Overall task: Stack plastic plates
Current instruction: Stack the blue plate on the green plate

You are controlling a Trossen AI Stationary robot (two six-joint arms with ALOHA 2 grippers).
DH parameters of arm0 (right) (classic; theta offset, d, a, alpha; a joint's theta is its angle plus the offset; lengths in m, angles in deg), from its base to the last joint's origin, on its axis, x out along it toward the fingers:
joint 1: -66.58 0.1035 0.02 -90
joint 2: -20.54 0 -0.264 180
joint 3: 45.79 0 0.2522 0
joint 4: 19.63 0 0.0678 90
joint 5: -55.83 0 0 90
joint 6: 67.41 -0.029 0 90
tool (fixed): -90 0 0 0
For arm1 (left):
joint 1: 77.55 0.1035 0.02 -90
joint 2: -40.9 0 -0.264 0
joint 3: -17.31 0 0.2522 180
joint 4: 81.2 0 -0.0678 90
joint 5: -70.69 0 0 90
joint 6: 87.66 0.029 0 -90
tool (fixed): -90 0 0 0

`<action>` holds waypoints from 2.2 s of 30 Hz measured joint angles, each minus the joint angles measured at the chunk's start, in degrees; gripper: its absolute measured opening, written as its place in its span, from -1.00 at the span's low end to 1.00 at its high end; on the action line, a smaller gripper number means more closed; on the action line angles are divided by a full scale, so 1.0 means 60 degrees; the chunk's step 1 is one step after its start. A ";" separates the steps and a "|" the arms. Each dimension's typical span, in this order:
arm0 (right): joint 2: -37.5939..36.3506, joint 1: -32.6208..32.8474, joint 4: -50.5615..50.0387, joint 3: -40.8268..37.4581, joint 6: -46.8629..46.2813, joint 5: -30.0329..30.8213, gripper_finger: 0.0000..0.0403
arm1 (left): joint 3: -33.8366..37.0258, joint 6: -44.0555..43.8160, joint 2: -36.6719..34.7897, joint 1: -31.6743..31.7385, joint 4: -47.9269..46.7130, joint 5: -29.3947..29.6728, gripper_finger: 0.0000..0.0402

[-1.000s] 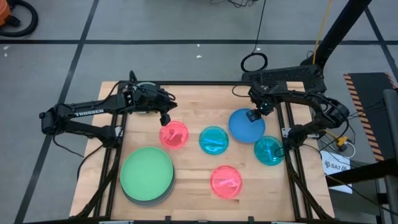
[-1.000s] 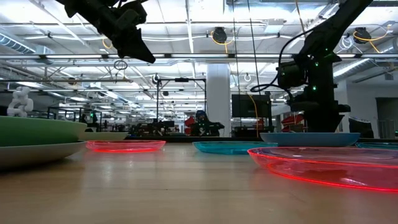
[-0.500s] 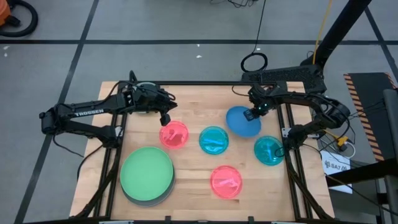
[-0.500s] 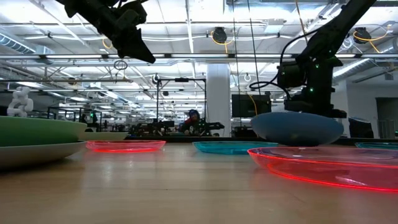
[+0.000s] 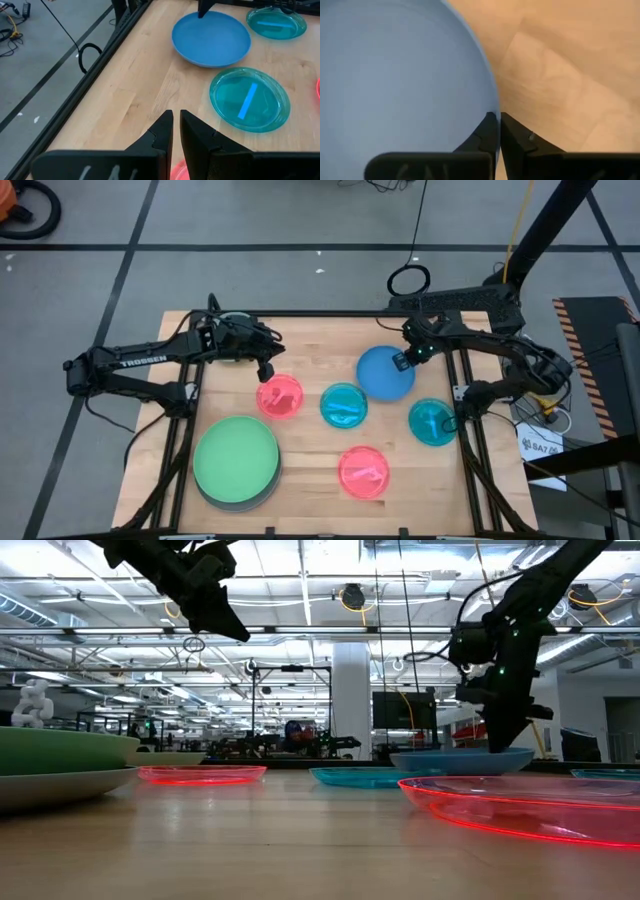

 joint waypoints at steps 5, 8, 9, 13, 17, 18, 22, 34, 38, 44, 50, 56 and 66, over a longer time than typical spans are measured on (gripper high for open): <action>-0.0753 -0.0004 0.0002 0.0000 0.0000 0.0069 -0.98 | 0.0001 -0.0042 0.0000 0.0000 0.0010 0.0003 -0.79; -0.1129 -0.0004 0.0024 0.0002 -0.0011 0.0062 -0.99 | 0.0002 -0.0050 0.0000 -0.0004 0.0109 0.0004 -0.79; -0.1239 -0.0004 0.0034 0.0000 -0.0039 0.0053 -0.99 | 0.0002 -0.0057 0.0000 -0.0004 0.0201 0.0004 -0.79; -0.1697 -0.0004 0.0164 0.0001 -0.0146 -0.0078 -0.99 | 0.0003 -0.0077 0.0000 -0.0065 0.0613 0.0007 -0.79; -0.2210 0.0062 0.0670 0.0004 -0.0414 -0.0935 -0.99 | 0.0000 -0.0069 0.0000 -0.0306 0.0891 0.0007 -0.79; -0.2300 0.0141 0.0848 0.0004 -0.0525 -0.1088 -0.99 | 0.0001 -0.0069 0.0000 -0.0383 0.0969 0.0007 -0.79; -0.2471 0.0797 0.1686 0.0004 -0.1140 -0.1286 -1.00 | 0.0000 -0.0067 -0.0004 -0.0685 0.1071 0.0011 -0.79; -0.1611 0.4137 0.5625 0.0012 -0.3145 -0.1283 -1.00 | 0.0001 -0.0581 -0.0575 -0.1803 0.1038 0.1114 -0.79; -0.0880 0.5052 0.6431 0.0263 -0.3483 -0.1099 -1.00 | 0.0000 -0.0795 -0.1381 -0.2681 0.0914 0.2138 -0.79; 0.0518 0.6237 0.6443 0.1589 -0.3327 -0.0490 -1.00 | -0.0001 -0.1130 -0.2176 -0.4488 0.0442 0.3892 -0.79; 0.1986 0.7010 0.6374 0.3070 -0.3204 -0.0470 -1.00 | 0.0000 -0.1080 -0.2244 -0.6129 0.0487 0.5758 -0.79; 0.3518 0.7452 0.6070 0.4653 -0.2950 -0.0476 -1.00 | 0.0000 -0.0796 -0.2408 -0.7008 0.0533 0.7116 -0.79; 0.5817 0.7655 0.5350 0.7147 -0.2515 -0.0531 -1.00 | -0.0004 -0.0818 -0.2797 -0.7915 0.0416 0.7264 -0.79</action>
